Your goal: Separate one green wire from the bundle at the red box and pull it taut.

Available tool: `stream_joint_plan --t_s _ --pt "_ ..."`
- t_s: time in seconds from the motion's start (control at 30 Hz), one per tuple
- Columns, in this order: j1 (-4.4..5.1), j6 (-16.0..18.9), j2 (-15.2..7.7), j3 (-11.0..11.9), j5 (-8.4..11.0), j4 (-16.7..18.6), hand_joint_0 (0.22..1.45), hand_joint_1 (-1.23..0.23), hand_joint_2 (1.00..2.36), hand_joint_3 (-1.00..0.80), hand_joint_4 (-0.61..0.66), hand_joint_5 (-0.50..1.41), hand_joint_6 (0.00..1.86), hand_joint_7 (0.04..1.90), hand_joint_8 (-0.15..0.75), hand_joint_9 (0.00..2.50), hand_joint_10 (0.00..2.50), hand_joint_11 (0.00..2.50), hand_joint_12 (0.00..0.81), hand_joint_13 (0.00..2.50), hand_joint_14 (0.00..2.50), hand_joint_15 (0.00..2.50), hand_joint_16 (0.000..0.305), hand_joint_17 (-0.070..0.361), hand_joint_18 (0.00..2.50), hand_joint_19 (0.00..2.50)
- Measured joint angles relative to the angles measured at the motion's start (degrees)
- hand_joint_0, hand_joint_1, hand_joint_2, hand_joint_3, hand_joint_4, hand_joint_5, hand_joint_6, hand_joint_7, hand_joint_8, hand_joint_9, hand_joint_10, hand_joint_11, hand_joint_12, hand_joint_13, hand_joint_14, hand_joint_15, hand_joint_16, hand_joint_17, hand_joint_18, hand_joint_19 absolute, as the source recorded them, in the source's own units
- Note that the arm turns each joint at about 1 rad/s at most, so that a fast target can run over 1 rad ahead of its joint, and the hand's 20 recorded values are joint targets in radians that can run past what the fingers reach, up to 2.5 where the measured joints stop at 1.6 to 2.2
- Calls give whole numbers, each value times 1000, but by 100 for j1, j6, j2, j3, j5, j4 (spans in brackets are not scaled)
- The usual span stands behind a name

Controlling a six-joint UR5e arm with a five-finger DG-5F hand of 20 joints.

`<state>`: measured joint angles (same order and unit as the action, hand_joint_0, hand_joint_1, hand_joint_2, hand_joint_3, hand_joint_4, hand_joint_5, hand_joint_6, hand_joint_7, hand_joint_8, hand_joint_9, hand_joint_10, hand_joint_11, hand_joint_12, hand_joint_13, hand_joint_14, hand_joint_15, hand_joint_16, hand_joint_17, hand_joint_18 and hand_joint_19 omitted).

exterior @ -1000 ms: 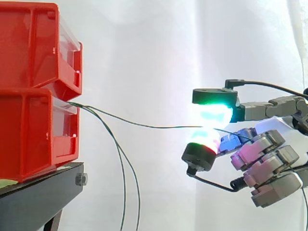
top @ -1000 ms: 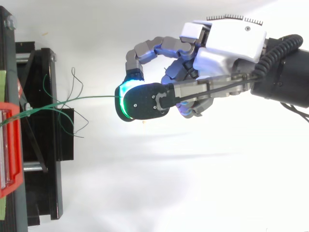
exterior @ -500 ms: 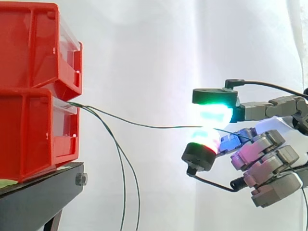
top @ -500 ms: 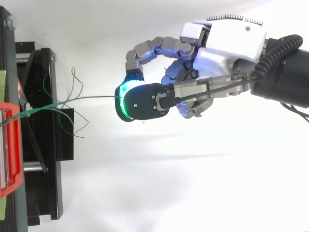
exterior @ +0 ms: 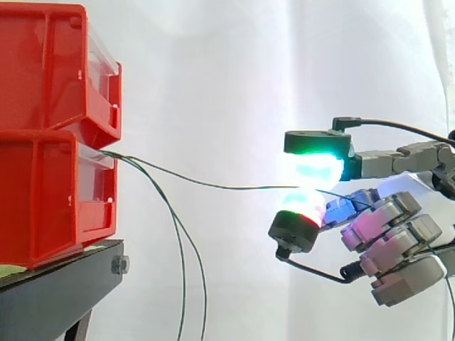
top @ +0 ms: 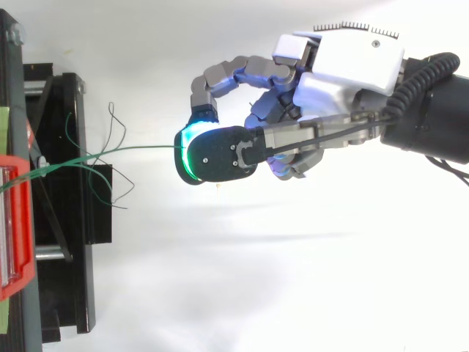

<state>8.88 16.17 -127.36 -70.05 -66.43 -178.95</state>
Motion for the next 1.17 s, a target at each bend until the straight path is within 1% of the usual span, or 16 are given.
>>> stream_joint_plan --t_s 1.17 --pt "0 0 0 0 0 0 640 -798 1026 -35 53 -131 866 1299 284 1129 1451 1507 340 1169 1113 1515 45 101 1207 1473"
